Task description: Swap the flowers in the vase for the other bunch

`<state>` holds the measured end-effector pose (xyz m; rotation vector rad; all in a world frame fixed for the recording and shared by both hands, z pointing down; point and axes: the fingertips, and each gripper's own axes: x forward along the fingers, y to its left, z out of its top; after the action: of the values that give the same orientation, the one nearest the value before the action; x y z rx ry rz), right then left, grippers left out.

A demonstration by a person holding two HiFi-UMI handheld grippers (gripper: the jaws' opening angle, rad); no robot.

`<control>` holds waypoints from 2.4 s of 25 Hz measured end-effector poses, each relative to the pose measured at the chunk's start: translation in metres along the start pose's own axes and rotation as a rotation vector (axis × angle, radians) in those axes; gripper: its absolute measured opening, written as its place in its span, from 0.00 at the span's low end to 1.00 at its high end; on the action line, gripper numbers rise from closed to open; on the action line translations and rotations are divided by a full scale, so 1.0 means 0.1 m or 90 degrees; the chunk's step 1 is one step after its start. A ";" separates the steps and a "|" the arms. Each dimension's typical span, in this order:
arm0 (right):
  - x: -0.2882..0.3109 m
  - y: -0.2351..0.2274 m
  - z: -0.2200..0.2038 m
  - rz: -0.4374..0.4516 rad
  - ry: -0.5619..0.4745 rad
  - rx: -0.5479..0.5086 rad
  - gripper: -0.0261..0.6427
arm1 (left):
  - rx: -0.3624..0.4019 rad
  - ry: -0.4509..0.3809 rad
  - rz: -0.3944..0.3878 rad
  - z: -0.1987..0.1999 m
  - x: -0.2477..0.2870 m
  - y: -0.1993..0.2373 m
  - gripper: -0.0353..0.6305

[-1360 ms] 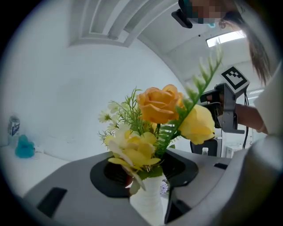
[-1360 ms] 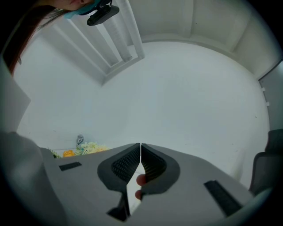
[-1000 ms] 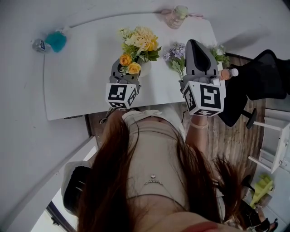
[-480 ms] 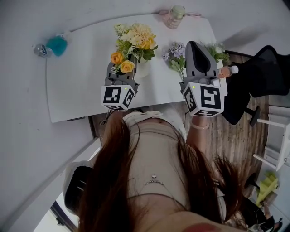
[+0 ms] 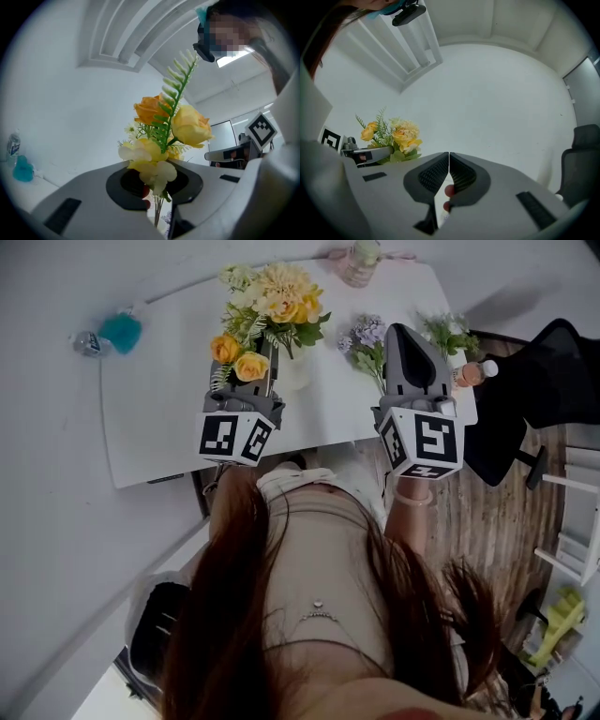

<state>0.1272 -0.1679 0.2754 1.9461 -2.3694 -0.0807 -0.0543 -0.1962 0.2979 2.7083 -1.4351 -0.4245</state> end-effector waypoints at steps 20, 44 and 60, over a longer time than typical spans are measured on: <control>-0.16 0.19 0.05 -0.005 -0.023 0.054 0.08 | 0.005 -0.089 -0.040 0.87 -0.19 -0.09 0.16; 0.02 0.47 0.01 0.085 -0.018 0.098 0.08 | 0.033 -0.048 0.073 0.85 -0.62 0.20 0.16; 0.17 0.77 -0.26 0.109 0.010 0.105 0.08 | -0.008 0.054 0.129 0.16 -0.92 0.69 0.16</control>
<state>0.0509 -0.1696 0.3081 1.7895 -2.5954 0.1428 -0.1627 -0.1591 0.3145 2.5038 -1.6535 -0.3013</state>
